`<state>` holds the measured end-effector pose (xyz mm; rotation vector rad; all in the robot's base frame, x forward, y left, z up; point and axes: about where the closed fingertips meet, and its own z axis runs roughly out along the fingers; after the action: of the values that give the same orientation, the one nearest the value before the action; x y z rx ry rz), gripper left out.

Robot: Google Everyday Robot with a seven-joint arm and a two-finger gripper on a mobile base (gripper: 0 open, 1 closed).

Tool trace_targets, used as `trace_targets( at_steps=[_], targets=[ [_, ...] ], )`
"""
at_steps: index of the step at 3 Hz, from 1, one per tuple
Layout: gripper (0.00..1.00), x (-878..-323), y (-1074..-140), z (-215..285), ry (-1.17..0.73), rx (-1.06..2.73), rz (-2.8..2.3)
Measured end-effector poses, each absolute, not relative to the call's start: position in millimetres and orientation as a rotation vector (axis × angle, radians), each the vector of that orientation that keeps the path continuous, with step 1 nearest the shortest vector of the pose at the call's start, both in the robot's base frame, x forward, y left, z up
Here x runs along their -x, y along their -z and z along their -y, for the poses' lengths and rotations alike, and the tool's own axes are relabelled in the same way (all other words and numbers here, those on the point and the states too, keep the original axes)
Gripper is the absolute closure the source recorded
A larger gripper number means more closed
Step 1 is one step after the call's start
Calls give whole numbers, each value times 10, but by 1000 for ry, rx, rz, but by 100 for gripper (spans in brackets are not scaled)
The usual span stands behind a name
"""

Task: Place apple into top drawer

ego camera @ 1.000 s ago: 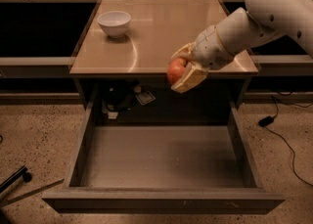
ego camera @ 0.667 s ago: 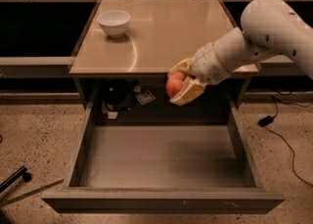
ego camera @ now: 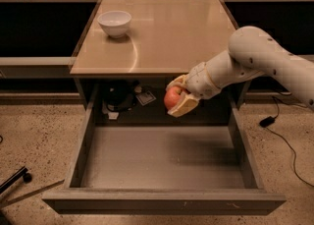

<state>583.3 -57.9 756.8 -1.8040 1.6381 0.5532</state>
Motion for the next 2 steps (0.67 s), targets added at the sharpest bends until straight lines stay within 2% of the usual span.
trace_targets(
  at_steps=[2],
  targets=[
    [100,-5609,-7162,578,-647,1753,-1640]
  ],
)
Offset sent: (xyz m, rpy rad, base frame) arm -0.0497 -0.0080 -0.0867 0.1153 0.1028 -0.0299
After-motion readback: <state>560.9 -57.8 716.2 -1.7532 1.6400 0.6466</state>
